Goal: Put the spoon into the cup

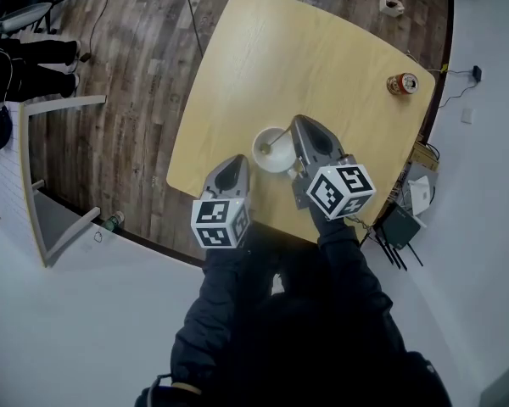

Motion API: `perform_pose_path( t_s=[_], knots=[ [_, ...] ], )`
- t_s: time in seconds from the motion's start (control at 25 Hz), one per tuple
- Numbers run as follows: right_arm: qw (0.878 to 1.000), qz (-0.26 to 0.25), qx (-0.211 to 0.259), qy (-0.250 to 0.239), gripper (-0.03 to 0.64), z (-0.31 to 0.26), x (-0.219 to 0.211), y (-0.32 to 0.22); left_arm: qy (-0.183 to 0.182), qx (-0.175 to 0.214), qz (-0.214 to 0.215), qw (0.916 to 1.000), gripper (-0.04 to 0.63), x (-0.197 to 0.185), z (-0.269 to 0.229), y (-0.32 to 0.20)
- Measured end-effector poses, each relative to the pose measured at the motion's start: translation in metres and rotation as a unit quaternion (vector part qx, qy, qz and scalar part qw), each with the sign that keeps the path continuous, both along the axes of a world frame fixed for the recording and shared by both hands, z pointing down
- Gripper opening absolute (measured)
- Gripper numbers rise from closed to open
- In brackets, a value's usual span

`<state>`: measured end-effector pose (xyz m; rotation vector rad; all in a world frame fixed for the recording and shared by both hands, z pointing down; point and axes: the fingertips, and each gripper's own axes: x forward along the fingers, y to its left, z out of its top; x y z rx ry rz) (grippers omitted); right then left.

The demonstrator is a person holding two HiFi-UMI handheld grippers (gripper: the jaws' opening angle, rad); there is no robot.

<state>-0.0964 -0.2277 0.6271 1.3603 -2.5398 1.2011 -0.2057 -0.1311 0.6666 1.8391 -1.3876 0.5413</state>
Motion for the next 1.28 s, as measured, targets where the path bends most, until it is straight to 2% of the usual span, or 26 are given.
perform_pose_path(
  t_s=[0.52, 0.6, 0.76, 1.0, 1.28],
  knots=[
    [0.999, -0.006, 0.013, 0.032, 0.028, 0.006, 0.004, 0.014, 0.001, 0.002, 0.001, 1.0, 0.035, -0.003, -0.003, 0.006],
    [0.999, -0.012, 0.009, 0.034, 0.075, 0.007, 0.006, 0.019, 0.002, 0.004, 0.002, 1.0, 0.035, -0.002, -0.004, 0.009],
    [0.999, -0.011, 0.001, 0.034, 0.124, 0.006, 0.013, 0.028, 0.003, 0.008, 0.007, 0.9999, 0.035, 0.004, -0.009, 0.014],
    [0.999, -0.004, 0.009, 0.039, 0.123, -0.019, 0.034, 0.042, 0.002, 0.023, 0.015, 0.9996, 0.035, 0.014, -0.029, 0.02],
    [0.996, -0.011, 0.049, 0.075, 0.075, -0.073, 0.05, 0.067, 0.015, 0.061, 0.019, 0.9978, 0.035, 0.036, -0.077, 0.024]
  ],
)
